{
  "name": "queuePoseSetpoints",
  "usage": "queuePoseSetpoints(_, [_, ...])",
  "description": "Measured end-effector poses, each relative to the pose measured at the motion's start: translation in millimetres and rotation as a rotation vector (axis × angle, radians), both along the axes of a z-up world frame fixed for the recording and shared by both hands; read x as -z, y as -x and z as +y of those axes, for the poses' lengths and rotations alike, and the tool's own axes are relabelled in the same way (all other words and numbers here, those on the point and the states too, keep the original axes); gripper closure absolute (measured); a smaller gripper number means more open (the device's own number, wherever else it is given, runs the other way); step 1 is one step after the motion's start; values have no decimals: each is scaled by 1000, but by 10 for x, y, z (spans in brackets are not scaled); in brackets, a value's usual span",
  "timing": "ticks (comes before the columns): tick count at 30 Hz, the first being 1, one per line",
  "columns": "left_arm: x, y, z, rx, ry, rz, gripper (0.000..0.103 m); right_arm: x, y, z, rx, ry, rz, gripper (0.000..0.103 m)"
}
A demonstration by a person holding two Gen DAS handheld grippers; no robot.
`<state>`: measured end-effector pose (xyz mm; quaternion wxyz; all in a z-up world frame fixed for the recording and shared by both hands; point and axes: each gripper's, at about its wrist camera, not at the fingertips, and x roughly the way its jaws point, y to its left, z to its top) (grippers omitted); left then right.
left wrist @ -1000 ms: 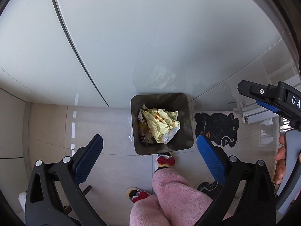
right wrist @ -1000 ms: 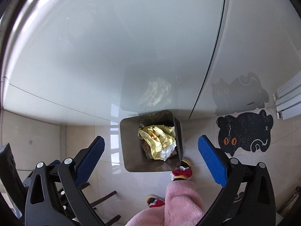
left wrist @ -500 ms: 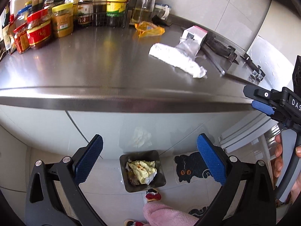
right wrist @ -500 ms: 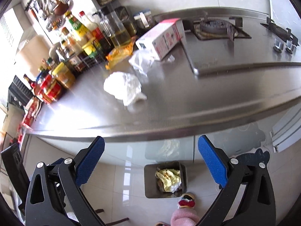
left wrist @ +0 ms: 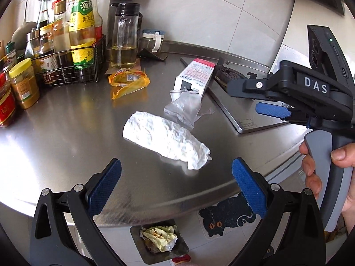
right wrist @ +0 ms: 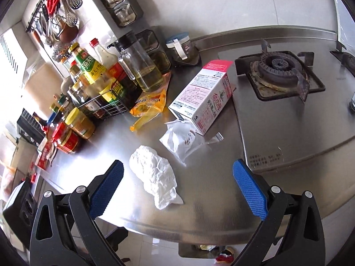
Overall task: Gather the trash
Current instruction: 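Raise both open tools back toward the counter, then grasp the white tissue with the left tool while the right tool grasps the clear plastic bag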
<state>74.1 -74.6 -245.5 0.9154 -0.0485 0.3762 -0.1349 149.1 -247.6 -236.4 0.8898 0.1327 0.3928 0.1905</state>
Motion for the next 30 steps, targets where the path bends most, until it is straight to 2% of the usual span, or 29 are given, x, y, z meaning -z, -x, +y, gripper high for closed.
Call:
queuePoseSetpoints(2, [49, -157, -55, 8, -12, 8, 8, 73, -157, 86, -25, 22, 25, 24])
queuePoseSetpoints(4, [108, -288, -92, 16, -16, 19, 8, 143, -290, 146, -41, 28, 46, 29])
queuePoseSetpoints(9, [239, -494, -155, 35, -22, 37, 10, 298, -564, 193, -59, 35, 85, 34])
queuePoseSetpoints(11, [292, -545, -176, 45, -18, 53, 18, 340, -647, 214, -70, 46, 95, 40])
queuePoseSetpoints(13, [351, -595, -188, 53, -20, 74, 38, 382, -710, 234, -81, 51, 111, 47])
queuePoseSetpoints(15, [403, -640, -191, 58, -25, 94, 50, 421, -757, 242, -94, 47, 126, 53])
queuePoseSetpoints(16, [421, -654, -192, 61, -26, 101, 55, 435, -769, 244, -98, 50, 128, 58])
queuePoseSetpoints(17, [425, -651, -194, 61, -32, 94, 56, 445, -780, 249, -102, 58, 131, 67])
queuePoseSetpoints(19, [430, -649, -191, 63, -39, 93, 66, 466, -794, 262, -107, 69, 134, 76])
queuePoseSetpoints(20, [435, -645, -182, 59, -38, 94, 69, 474, -791, 269, -107, 78, 132, 85])
queuePoseSetpoints(22, [448, -651, -148, 55, -25, 104, 89, 486, -782, 288, -114, 87, 128, 94])
queuePoseSetpoints(25, [452, -613, -121, 51, -18, 109, 95, 489, -755, 309, -125, 92, 118, 101])
queuePoseSetpoints(30, [395, -508, -37, 30, -15, 94, 97, 405, -649, 315, -117, 79, 85, 101])
